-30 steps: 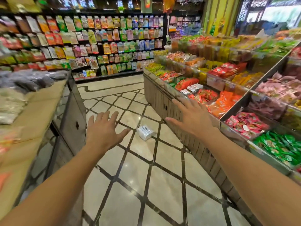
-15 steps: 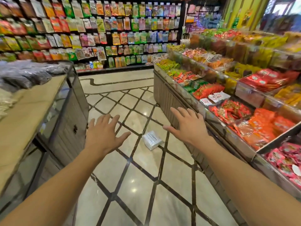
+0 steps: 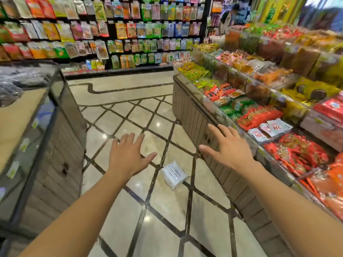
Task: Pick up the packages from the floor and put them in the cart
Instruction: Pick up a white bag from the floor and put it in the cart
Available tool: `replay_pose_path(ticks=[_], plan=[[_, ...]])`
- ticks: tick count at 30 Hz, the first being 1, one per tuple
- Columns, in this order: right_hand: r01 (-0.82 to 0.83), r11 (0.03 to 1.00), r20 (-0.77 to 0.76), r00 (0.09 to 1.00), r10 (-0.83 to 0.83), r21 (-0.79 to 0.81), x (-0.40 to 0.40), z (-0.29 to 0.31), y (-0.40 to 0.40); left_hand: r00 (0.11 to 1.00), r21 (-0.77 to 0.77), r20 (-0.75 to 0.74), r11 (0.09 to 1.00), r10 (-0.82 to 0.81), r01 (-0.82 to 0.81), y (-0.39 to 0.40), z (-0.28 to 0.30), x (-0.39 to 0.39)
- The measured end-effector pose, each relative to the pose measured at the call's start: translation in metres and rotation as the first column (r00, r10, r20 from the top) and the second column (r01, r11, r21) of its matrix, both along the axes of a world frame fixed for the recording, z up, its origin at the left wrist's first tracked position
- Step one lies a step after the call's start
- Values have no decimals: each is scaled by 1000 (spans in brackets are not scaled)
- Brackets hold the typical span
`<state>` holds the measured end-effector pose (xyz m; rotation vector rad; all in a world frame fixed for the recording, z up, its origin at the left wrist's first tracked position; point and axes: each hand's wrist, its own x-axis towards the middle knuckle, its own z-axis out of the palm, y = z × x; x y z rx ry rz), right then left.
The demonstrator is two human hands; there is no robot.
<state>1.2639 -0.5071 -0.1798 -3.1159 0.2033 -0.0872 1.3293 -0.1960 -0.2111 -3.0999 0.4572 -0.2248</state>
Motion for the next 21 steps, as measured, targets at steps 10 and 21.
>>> replay_pose_path(ticks=[10,21], plan=[[53,998,-45,998,-51,44,179,-45,-50,997,19,-63,998,-52,53,-77,-30,198],[144,978,-154,981,-121,150,380,-113,-133,981,52,-166,992,-102,112,-180,-91,409]])
